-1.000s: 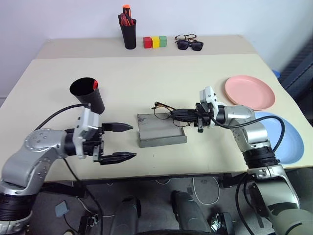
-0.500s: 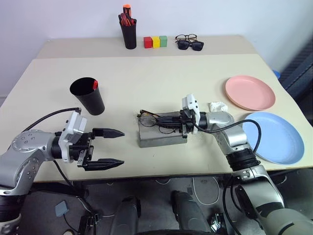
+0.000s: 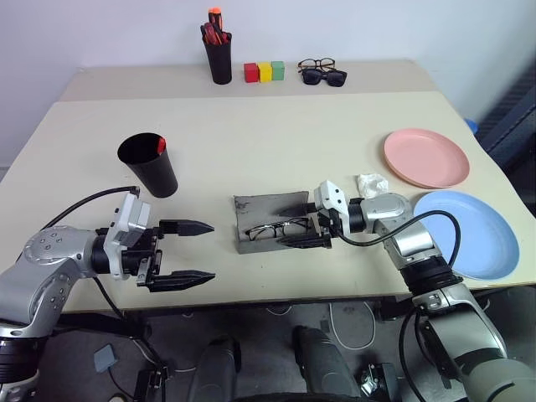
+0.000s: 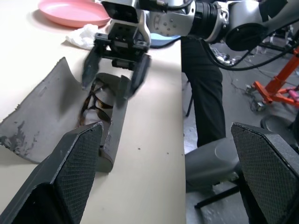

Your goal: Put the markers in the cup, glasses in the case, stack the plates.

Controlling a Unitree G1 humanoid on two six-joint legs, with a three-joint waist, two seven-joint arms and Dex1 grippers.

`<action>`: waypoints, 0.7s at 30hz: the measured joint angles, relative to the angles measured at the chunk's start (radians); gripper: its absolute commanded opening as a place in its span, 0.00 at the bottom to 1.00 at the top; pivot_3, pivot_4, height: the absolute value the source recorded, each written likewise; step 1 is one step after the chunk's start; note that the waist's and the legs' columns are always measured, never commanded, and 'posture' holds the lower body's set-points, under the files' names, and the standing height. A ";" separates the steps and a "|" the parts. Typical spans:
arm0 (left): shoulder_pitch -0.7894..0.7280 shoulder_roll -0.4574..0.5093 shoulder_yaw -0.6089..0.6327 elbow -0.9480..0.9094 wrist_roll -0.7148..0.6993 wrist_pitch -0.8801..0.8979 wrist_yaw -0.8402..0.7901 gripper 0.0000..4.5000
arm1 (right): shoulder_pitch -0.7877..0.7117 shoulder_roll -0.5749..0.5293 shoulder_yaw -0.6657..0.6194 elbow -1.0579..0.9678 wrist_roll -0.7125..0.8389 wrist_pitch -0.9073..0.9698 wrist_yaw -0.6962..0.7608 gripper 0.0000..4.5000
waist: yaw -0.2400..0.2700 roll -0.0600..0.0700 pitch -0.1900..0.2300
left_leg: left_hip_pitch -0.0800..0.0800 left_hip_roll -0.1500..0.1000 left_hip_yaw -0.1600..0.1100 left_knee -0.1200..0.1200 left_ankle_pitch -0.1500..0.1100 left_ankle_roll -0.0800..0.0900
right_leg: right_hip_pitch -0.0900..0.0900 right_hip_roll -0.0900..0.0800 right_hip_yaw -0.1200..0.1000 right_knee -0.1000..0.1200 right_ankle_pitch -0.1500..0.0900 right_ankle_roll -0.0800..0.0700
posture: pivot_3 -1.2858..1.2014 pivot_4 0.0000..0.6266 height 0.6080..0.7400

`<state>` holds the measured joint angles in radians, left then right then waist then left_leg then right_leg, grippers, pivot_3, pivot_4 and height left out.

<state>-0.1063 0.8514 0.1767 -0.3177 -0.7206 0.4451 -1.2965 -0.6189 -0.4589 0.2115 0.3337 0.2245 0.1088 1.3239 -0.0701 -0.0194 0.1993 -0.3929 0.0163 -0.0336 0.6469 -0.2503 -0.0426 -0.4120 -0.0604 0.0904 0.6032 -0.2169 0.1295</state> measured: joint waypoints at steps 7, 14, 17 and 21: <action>-0.193 -0.131 -0.087 0.094 0.148 -0.044 0.184 0.91 | 0.190 -0.150 -0.195 -0.327 0.132 0.136 -0.082 0.89 | 0.037 -0.001 -0.001 | -0.001 -0.001 -0.002 0.001 0.000 0.000 | 0.002 0.000 -0.001 -0.002 0.000 0.001 | 0.52 0.24 1.00; -0.421 -0.291 -0.225 0.354 0.348 -0.094 0.342 0.28 | 0.681 -0.295 -0.470 -0.640 0.166 0.206 -0.191 0.89 | 0.051 -0.001 -0.001 | -0.001 -0.002 0.001 0.001 0.000 0.000 | 0.002 -0.001 0.000 -0.004 0.000 0.001 | 0.52 0.24 1.00; -0.517 -0.356 -0.283 0.460 0.422 -0.139 0.371 0.01 | 0.835 -0.302 -0.558 -0.695 0.131 0.160 -0.227 0.89 | 0.051 -0.002 -0.001 | 0.000 -0.002 0.001 0.002 0.000 0.000 | 0.003 -0.001 0.000 -0.004 0.000 0.001 | 0.52 0.24 1.00; -0.658 -0.412 -0.340 0.619 0.521 -0.221 0.402 0.01 | 0.989 -0.286 -0.622 -0.739 0.097 0.108 -0.270 0.89 | 0.047 -0.005 -0.001 | -0.001 -0.002 0.001 0.002 0.000 0.000 | 0.003 -0.001 0.001 -0.005 -0.002 0.004 | 0.52 0.24 1.00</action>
<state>-0.7641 0.4397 -0.1636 0.3016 -0.1994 0.2243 -0.8941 0.3696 -0.7453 -0.4109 -0.4048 0.3217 0.2172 1.0542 -0.0227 -0.0239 0.1985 -0.3937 0.0147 -0.0328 0.6489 -0.2505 -0.0427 -0.4092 -0.0611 0.0911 0.5977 -0.2187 0.1337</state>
